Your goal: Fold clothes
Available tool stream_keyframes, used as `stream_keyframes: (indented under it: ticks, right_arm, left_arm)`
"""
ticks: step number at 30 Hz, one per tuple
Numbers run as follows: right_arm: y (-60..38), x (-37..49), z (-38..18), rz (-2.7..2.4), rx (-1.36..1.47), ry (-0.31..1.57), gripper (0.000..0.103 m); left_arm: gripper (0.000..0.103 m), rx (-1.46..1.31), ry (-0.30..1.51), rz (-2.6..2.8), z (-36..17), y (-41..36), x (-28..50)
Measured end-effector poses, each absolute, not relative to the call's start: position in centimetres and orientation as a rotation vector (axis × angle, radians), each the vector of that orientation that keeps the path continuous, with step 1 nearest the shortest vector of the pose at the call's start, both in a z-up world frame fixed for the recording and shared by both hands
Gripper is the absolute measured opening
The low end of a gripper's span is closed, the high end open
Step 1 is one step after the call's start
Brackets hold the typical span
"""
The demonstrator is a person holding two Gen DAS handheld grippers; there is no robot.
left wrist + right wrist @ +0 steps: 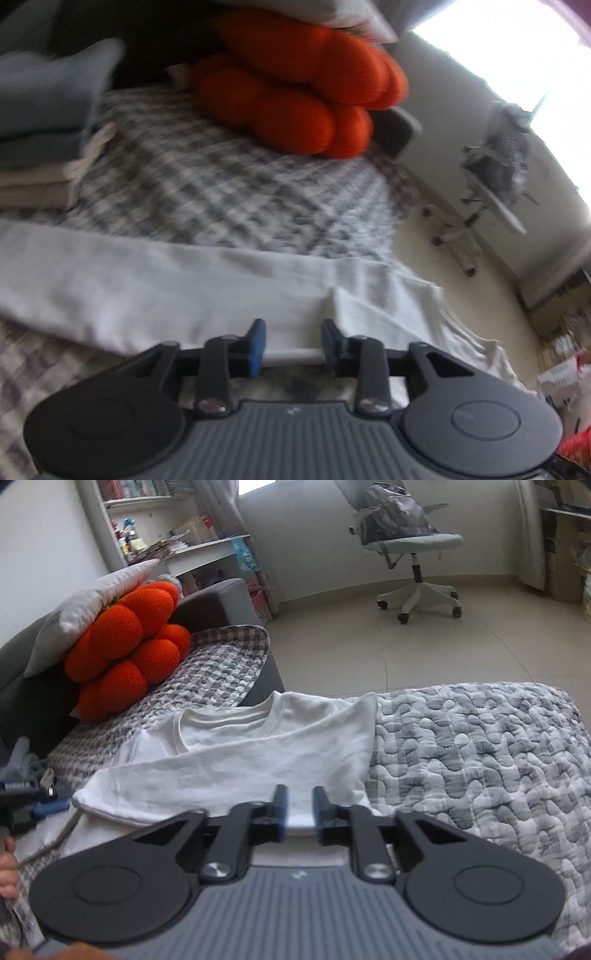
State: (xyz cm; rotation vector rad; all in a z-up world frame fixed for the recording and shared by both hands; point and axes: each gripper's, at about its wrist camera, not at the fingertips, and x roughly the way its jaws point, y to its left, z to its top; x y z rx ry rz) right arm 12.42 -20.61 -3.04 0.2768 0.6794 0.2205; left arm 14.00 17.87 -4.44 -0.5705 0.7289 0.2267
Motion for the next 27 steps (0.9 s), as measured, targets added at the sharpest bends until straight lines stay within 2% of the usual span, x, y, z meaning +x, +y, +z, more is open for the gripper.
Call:
stream_keyframes:
  ticks: [1, 7, 15, 27]
  right_arm:
    - [-20.6, 12.3, -2.9, 0.216, 0.285, 0.674, 0.041]
    - [-19.9, 12.1, -3.0, 0.182, 0.318, 0.678, 0.044]
    - [-19.8, 12.1, -4.3, 0.144, 0.376, 0.732, 0.055]
    - [-18.2, 10.9, -4.3, 0.180, 0.259, 0.724, 0.062]
  left_arm:
    - [0.040, -0.582, 0.740, 0.249, -4.5, 18.3, 13.9]
    - [0.044, -0.641, 0.759, 0.362, -4.7, 21.0, 12.6]
    - [0.062, -0.647, 0.737, 0.519, -4.4, 22.5, 11.3]
    - [0.067, -0.663, 0.679, 0.862, -6.4, 25.1, 9.8]
